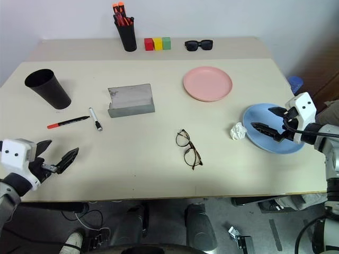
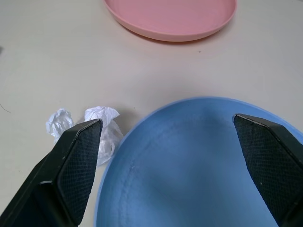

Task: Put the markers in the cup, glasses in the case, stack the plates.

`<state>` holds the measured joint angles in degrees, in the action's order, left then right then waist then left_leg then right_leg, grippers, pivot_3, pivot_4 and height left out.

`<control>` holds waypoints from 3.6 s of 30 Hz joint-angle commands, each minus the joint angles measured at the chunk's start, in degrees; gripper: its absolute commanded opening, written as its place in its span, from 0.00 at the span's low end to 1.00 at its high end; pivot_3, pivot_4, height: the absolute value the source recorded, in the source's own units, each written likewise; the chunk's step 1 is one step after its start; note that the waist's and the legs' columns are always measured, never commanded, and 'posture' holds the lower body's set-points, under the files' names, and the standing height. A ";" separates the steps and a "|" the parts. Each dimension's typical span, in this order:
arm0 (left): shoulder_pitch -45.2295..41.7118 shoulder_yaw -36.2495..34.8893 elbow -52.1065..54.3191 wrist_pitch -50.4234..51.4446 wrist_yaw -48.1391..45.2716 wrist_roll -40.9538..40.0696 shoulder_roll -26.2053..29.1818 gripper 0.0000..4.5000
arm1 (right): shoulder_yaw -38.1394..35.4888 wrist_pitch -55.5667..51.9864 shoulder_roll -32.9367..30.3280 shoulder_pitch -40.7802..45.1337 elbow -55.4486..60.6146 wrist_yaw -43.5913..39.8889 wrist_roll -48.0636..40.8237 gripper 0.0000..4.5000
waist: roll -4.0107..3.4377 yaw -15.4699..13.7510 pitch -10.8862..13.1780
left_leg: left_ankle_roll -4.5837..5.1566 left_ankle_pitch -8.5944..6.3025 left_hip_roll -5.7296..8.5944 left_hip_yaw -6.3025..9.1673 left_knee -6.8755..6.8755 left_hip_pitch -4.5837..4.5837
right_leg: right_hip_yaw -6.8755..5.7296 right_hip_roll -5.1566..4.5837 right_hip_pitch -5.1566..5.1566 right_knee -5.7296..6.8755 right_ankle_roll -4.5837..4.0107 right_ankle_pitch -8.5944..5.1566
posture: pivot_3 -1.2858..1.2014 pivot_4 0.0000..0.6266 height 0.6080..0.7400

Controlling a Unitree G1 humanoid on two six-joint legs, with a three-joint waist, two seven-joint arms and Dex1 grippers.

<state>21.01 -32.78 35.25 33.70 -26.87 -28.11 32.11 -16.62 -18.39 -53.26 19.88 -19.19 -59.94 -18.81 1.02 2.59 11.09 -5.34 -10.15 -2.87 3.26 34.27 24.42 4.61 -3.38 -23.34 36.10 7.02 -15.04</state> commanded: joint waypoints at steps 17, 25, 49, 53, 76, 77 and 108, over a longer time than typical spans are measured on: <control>-8.46 5.57 0.62 3.35 7.40 2.13 -0.85 0.99 | 3.84 4.01 5.48 5.71 2.05 1.59 -0.69 1.00 | 0.00 -0.04 0.00 | 0.01 0.00 0.00 0.01 0.04 -0.03 | 0.00 0.03 0.05 0.06 0.01 0.01 | 0.52 0.24 1.00; -24.31 12.93 -6.41 15.03 15.15 4.34 -1.34 0.99 | 6.02 0.07 11.24 0.17 20.65 4.05 -4.40 1.00 | -0.02 -0.14 0.00 | 0.02 0.00 0.00 0.10 0.03 -0.02 | -0.01 0.09 0.09 0.09 0.07 0.02 | 0.52 0.24 1.00; -54.42 10.39 -21.48 46.50 37.23 16.13 -19.53 0.99 | 23.92 -12.86 22.59 -1.61 45.20 16.89 -4.63 1.00 | 0.06 -0.19 -0.02 | 0.00 0.01 0.00 0.29 0.18 0.00 | -0.11 0.17 0.15 0.24 0.32 0.10 | 0.52 0.24 1.00; -56.41 8.45 -24.10 46.30 37.12 16.83 -19.42 0.99 | 24.41 -13.26 23.05 -1.39 45.35 17.50 -4.52 1.00 | 0.06 -0.18 -0.02 | 0.00 0.01 0.00 0.30 0.18 -0.01 | -0.12 0.17 0.15 0.24 0.32 0.10 | 0.52 0.24 1.00; -57.21 6.98 -15.53 52.30 33.71 17.33 -19.37 0.01 | 25.36 -11.46 25.63 0.36 42.94 16.95 -4.81 1.00 | 0.12 -0.04 0.01 | -0.01 0.01 0.00 0.30 0.15 0.00 | -0.12 0.16 0.14 0.23 0.33 0.11 | 0.52 0.24 1.00; -55.44 7.40 -12.59 51.18 31.78 16.18 -18.62 0.01 | 25.13 -11.40 25.82 0.62 42.67 16.72 -5.02 1.00 | 0.12 0.11 0.01 | -0.01 0.01 0.00 0.30 0.12 0.00 | -0.11 0.16 0.12 0.23 0.34 0.11 | 0.52 0.24 1.00; -68.44 10.54 -61.62 -26.78 43.30 32.19 -3.84 0.01 | 25.81 -6.78 42.20 14.69 32.26 20.21 -4.61 1.00 | 0.32 -0.50 -0.02 | -0.10 0.08 -0.02 0.31 -0.12 0.02 | -0.19 0.17 0.02 0.19 0.52 0.26 | 0.52 0.24 1.00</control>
<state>-45.66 -22.90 -25.43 10.04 16.36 3.35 26.82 10.28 -25.94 -11.86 33.35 11.92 -40.78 -22.79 1.34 2.08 11.07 -5.44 -10.07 -2.89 3.57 34.15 24.43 4.42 -3.21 -23.32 36.30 7.55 -14.78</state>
